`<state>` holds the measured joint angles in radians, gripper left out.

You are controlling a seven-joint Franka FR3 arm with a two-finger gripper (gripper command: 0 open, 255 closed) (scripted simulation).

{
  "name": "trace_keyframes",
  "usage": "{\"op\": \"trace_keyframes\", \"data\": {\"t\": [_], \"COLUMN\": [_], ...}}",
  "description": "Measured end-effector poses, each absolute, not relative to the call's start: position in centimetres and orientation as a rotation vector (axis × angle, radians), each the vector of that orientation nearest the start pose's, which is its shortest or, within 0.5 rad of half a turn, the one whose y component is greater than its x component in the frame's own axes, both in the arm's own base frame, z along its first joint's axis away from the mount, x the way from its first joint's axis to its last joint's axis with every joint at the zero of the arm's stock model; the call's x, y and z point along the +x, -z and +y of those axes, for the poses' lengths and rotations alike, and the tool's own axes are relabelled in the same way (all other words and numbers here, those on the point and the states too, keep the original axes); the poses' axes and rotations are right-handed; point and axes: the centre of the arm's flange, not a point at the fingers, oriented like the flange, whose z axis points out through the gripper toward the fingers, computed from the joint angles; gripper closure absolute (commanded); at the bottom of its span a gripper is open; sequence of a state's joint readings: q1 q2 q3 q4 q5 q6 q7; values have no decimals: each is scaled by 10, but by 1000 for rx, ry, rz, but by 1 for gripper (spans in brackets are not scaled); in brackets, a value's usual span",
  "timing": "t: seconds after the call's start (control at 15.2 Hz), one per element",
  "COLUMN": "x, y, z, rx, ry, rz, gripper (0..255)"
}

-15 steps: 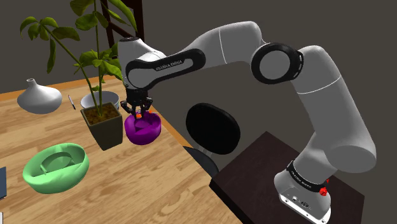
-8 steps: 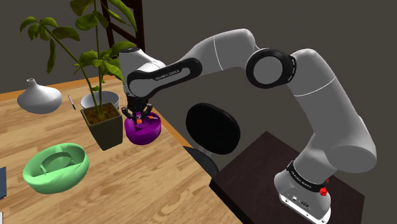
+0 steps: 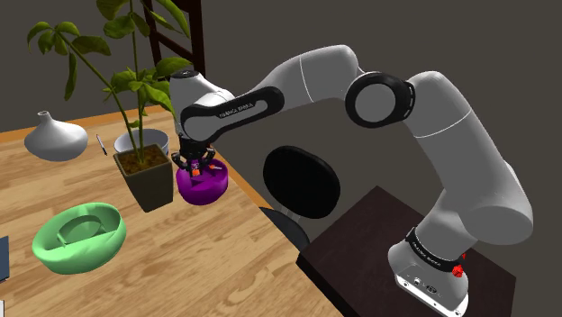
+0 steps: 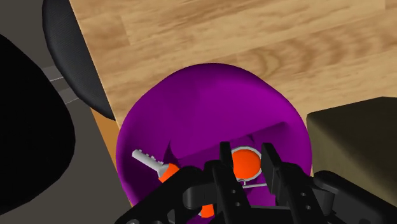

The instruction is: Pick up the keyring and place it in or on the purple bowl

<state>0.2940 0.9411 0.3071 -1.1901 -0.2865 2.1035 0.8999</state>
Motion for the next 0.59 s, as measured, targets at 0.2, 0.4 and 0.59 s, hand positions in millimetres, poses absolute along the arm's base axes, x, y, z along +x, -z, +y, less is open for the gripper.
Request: {"op": "trace_keyframes", "data": {"t": [0.2,0.4,0.59], "x": [670,667,665], "y": [-227,-210,-206], "z": [362,356,354], "rx": [-3102,-3112,-3116], "ry": [20,-5,-13], "rz": [432,432,433], "gripper": [255,0,0]}}
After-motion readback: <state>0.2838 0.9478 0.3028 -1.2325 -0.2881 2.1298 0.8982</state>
